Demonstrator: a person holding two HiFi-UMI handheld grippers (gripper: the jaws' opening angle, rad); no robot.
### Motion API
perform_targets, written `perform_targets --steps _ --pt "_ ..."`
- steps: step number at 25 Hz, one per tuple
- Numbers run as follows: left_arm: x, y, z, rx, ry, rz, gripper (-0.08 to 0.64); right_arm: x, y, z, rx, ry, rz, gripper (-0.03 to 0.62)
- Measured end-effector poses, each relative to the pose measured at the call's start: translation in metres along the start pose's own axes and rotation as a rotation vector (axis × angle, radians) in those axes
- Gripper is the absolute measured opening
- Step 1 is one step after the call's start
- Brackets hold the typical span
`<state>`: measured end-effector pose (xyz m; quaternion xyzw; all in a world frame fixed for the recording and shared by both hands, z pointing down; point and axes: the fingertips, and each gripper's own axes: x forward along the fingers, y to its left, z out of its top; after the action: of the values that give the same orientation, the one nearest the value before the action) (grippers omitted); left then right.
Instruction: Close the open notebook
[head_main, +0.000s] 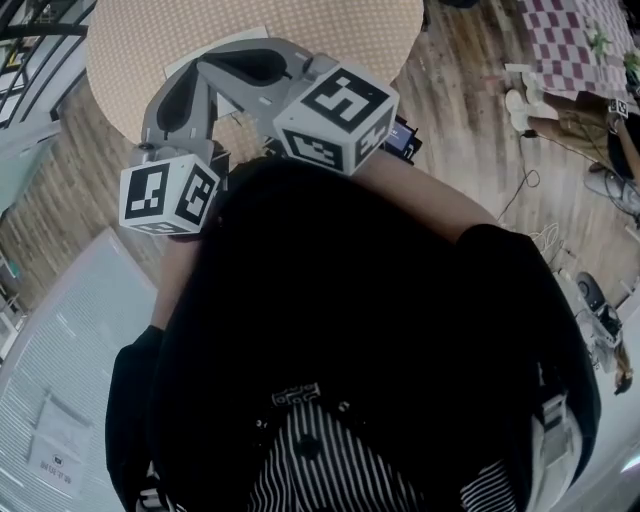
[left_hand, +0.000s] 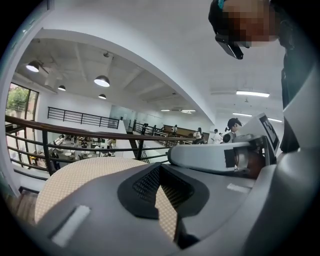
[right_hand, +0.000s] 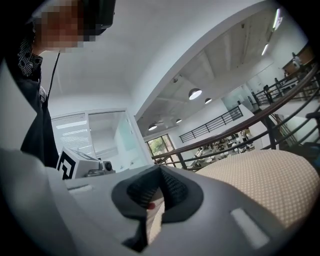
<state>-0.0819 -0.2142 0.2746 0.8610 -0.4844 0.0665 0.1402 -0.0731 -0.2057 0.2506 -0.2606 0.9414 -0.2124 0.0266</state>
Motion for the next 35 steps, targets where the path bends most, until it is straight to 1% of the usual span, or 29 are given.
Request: perform_targets --steps 6,10,11,13,15,17,20,23,26,29,32,35 --pt "0.027 0.014 -0.002 -0.037 0.034 -0.021 0.002 0.014 -0.029 0.002 0.072 0.024 -0.021 0.002" --pt "0.036 0.027 -0.008 -0.080 0.041 -0.030 0.002 0.026 -0.040 -0.003 0.082 0.038 -0.036 0.001" --pt "0.038 0.034 -0.010 -0.099 0.043 -0.030 0.002 0.029 -0.046 -0.005 0.089 0.040 -0.052 0.002" --pt "0.041 0.051 -0.017 -0.140 0.052 -0.019 0.002 0.034 -0.067 -0.010 0.122 0.040 -0.110 0.002" --pt "0.044 0.070 -0.026 -0.173 0.070 -0.007 0.002 0.034 -0.096 -0.017 0.163 0.045 -0.190 0.002" --pt "0.047 0.087 -0.037 -0.198 0.093 -0.007 0.003 0.032 -0.127 -0.028 0.177 0.065 -0.278 0.002" --pt "0.051 0.103 -0.056 -0.238 0.130 -0.022 0.003 0.027 -0.164 -0.057 0.208 0.120 -0.389 0.002" --pt "0.057 0.111 -0.072 -0.252 0.159 -0.043 0.003 0.025 -0.190 -0.098 0.256 0.190 -0.466 0.002" --pt "0.066 0.112 -0.089 -0.258 0.203 -0.082 0.005 0.025 -0.205 -0.139 0.273 0.275 -0.531 0.002" --pt "0.075 0.113 -0.104 -0.264 0.248 -0.110 0.010 0.027 -0.212 -0.173 0.282 0.345 -0.568 0.002" --pt "0.084 0.112 -0.118 -0.281 0.294 -0.142 0.037 0.031 -0.213 -0.198 0.284 0.398 -0.576 0.003" --pt "0.093 0.111 -0.126 -0.252 0.333 -0.163 0.035 0.033 -0.214 -0.216 0.305 0.429 -0.572 0.012"
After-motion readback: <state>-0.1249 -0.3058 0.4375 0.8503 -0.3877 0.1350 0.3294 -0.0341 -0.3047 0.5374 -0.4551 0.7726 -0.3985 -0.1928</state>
